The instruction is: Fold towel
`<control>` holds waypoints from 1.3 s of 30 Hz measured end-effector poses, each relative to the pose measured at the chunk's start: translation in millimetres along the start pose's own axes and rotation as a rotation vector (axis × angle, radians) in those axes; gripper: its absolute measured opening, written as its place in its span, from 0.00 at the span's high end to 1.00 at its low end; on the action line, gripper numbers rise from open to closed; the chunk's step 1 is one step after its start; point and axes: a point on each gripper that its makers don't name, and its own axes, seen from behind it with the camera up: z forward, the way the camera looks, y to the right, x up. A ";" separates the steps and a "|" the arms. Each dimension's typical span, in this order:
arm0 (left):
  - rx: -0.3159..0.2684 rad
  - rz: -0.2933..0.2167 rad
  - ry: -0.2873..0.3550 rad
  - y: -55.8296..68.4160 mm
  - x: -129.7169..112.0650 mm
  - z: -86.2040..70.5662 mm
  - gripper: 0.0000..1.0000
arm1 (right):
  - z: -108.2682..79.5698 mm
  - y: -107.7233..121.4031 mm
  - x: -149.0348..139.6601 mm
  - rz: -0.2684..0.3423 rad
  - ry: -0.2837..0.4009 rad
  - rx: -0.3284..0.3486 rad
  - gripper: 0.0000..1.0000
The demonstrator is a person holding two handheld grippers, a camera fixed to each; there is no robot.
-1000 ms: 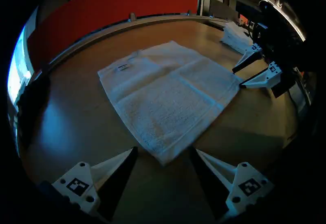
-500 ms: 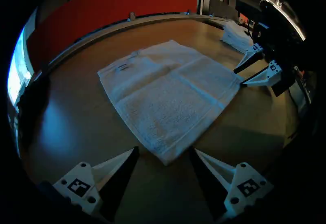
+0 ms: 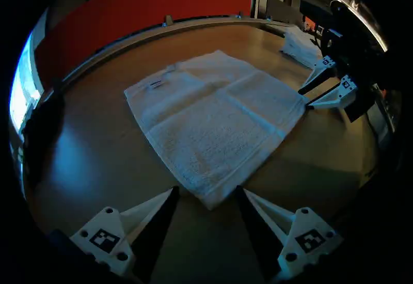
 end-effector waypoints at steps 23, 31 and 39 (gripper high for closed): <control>0.032 -0.024 -0.008 3.1 4.3 0.7 0.85 | 0.0 -13.4 6.4 0.051 0.017 0.030 0.85; 0.038 -0.043 -0.006 2.7 4.7 0.1 0.85 | -1.1 -15.3 10.1 0.053 0.018 0.025 0.87; 0.041 -0.039 -0.006 2.7 4.3 -0.1 0.85 | -0.1 -15.2 8.7 0.038 0.004 0.020 0.87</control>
